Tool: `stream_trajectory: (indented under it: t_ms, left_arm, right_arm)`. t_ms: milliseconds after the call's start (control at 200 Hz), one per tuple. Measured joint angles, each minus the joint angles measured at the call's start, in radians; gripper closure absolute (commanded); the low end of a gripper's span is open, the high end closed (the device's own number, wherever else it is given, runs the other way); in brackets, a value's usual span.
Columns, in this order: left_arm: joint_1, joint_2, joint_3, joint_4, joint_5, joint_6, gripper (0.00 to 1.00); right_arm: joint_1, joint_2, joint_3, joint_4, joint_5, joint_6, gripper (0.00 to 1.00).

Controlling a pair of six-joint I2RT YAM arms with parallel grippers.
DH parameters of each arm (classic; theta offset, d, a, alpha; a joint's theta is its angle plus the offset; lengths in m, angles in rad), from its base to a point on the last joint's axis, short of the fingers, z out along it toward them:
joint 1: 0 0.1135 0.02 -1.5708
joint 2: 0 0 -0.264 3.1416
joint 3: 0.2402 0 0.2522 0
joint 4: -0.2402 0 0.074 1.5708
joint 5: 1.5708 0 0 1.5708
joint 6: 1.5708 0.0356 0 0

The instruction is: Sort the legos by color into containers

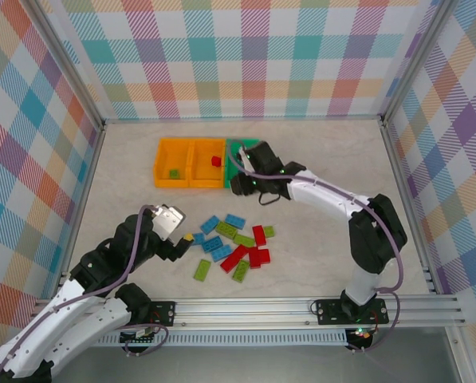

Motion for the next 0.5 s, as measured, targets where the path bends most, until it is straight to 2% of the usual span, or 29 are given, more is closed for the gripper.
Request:
stream_trajectory:
  t_ms: [245, 315, 400, 500]
  left_arm:
    - [0.013, -0.116, -0.054, 0.043, -0.026, -0.003, 0.0]
    - [0.013, -0.138, -0.063, 0.053, -0.025, -0.003, 0.0]
    - [0.013, -0.138, -0.069, 0.058, -0.016, -0.003, 0.0]
    - [0.013, -0.117, -0.069, 0.06, -0.002, -0.003, 0.0]
  right_arm:
    - [0.0, 0.311, 0.421, 0.031, 0.043, -0.096, 0.66]
    - [-0.001, 0.406, 0.52, 0.01, 0.056, -0.119, 0.62]
    - [-0.003, 0.492, 0.607, -0.028, 0.064, -0.137, 0.52]
    - [-0.004, 0.546, 0.665, -0.077, 0.078, -0.16, 0.51]
